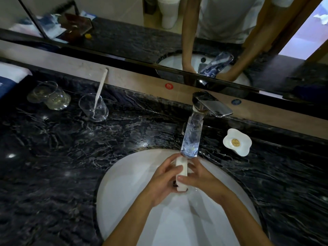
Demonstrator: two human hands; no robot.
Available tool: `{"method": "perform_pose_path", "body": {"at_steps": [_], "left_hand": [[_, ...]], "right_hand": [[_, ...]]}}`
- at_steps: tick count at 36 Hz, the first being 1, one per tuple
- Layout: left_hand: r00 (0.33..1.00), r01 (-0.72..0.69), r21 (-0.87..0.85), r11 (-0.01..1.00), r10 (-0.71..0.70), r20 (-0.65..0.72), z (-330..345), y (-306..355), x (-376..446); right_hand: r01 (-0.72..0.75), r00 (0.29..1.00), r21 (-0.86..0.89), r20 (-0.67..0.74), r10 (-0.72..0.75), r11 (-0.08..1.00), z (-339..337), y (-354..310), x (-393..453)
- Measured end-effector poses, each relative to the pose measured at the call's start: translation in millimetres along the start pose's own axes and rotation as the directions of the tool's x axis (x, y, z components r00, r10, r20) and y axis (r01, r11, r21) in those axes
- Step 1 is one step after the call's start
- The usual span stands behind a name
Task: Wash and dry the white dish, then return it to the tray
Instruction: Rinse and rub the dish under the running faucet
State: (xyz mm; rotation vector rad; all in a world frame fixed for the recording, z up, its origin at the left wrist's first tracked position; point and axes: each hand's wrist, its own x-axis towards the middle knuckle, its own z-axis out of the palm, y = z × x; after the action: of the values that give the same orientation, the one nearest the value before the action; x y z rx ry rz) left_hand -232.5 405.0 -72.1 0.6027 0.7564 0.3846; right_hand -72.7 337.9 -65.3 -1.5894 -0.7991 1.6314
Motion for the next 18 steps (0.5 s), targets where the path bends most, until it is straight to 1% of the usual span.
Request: {"method": "perform_pose_path", "body": {"at_steps": [2,4,6,8,12,18], "left_hand": [[0.999,-0.038,0.004,0.999,0.038,-0.005,0.1,0.0,-0.6],[0.998,-0.055,0.025,0.998,0.055,-0.002,-0.8,0.1,-0.5],[0.999,-0.034,0.019,0.999,0.035,-0.009,-1.1,0.9,0.0],[1.0,-0.005,0.001,1.0,0.005,-0.013,-0.3,1.8,0.1],[1.0,0.004,-0.013,1.0,-0.004,-0.024,1.0,3.5,0.2],[0.998,0.06,0.005,0.998,-0.059,-0.026,3.4,6.9,2.5]], "right_hand": [[-0.065,0.997,0.011,0.029,0.065,0.998,0.3,-3.2,1.8],[-0.078,0.997,0.029,0.016,0.077,0.997,0.4,-5.4,2.5],[-0.041,0.999,0.034,-0.013,0.042,0.999,0.3,-6.2,1.9],[-0.008,1.0,0.006,-0.03,0.008,1.0,0.7,-7.4,0.2],[0.033,0.998,-0.054,-0.057,-0.036,0.998,1.2,-0.8,-0.9],[0.084,0.994,-0.166,-0.051,-0.093,0.983,5.4,9.8,0.8]]}}
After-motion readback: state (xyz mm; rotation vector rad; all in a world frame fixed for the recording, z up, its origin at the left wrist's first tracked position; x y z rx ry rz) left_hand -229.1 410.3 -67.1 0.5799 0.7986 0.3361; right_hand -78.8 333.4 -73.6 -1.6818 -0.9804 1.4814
